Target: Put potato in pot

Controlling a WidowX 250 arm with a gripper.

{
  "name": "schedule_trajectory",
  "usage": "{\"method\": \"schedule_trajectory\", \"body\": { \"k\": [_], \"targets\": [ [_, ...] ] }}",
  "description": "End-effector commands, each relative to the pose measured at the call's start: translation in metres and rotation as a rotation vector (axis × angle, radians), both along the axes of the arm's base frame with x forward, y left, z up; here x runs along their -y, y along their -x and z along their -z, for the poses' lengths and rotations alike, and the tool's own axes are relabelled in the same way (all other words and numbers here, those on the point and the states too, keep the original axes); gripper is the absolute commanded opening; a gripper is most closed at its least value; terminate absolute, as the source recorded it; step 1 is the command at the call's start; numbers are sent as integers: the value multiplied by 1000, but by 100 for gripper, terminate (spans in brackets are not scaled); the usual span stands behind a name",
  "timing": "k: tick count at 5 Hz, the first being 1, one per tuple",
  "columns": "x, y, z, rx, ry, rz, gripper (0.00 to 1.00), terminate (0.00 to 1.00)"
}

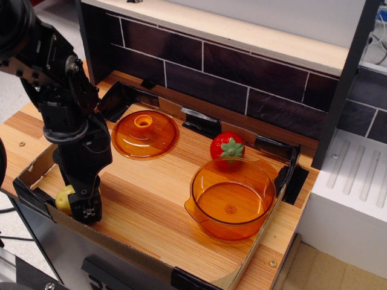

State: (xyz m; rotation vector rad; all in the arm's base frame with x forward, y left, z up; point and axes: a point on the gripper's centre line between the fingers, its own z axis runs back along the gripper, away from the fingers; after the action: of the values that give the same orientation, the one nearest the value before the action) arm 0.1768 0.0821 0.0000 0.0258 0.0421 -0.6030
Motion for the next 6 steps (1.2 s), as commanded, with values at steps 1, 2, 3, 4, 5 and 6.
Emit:
{"method": "schedule_trajectory", "body": {
  "k": [1,2,3,4,5,6],
  "targets": [
    [-5,-15,-22,94,6,-51,0,0],
    [-3,-18,-61,84,61,-80,0,0],
    [21,-28,-98,128,111,-159,0,0],
    [54,-47,-107,135,133,-217,0,0],
    [87,-57,-94,81,141,-238,0,0],
    [109,-62,-81,68,136,-246,0,0]
  ]
}}
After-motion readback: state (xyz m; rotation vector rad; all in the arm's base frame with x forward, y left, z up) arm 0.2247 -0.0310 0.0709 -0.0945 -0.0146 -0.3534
